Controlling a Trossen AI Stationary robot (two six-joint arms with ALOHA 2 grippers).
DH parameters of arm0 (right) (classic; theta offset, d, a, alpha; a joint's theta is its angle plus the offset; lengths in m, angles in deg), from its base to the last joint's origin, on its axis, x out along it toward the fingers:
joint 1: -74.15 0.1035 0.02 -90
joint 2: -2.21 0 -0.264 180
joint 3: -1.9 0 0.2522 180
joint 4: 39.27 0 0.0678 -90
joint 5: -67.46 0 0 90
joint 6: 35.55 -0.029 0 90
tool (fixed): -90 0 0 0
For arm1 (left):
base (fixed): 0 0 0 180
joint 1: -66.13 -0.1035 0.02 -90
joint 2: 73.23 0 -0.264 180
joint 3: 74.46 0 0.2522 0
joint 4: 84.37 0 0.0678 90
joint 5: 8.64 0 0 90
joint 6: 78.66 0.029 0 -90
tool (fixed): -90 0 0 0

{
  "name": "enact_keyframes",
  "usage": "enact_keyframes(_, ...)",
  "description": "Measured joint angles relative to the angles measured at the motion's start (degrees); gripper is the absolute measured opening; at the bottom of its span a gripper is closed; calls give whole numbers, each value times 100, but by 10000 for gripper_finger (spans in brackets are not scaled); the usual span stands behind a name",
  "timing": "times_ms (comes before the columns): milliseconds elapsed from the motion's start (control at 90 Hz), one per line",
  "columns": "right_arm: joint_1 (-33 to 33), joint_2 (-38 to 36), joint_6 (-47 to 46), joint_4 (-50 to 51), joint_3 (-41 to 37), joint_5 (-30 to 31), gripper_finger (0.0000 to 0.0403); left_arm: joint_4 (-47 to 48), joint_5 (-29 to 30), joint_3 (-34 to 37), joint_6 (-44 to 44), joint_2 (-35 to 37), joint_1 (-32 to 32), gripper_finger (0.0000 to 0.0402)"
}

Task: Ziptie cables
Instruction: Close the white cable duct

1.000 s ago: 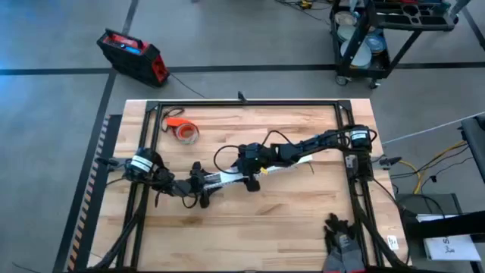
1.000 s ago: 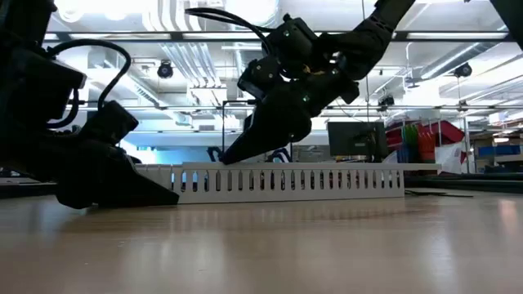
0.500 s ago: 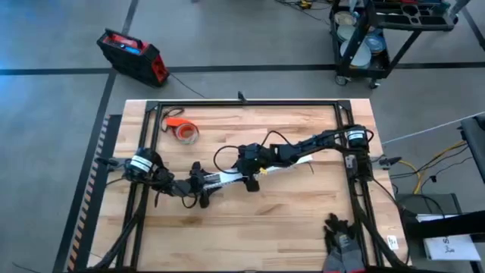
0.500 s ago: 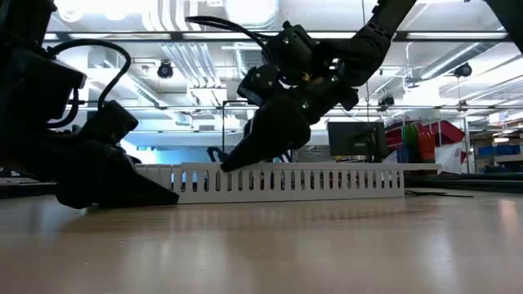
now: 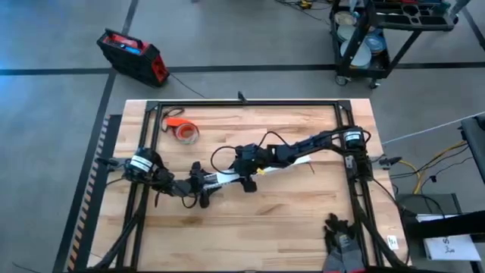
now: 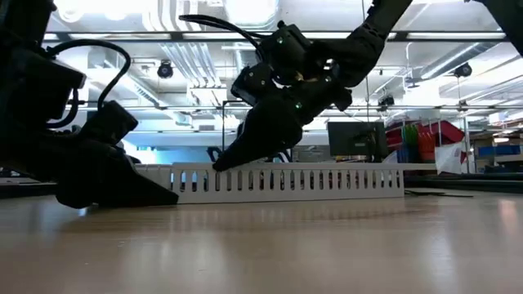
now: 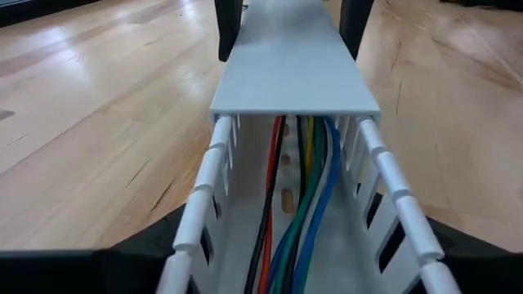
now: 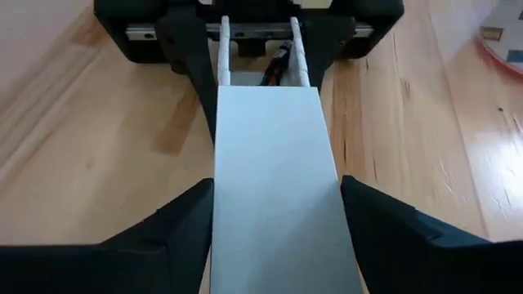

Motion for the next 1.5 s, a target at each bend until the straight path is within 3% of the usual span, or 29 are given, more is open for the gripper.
enact_keyframes(567, 170, 764, -43, 334, 1266, -78, 235, 24, -22, 70, 4, 0, 2, 228)
enact_keyframes(1367, 182, 731, 113, 563, 1266, -81, 226, 59, -288, 88, 97, 257, -13, 240)
enact_keyframes(1500, 187, 728, 85, 603, 1266, -128, 233, 55, -450, 181, -75, 355, 4, 261)
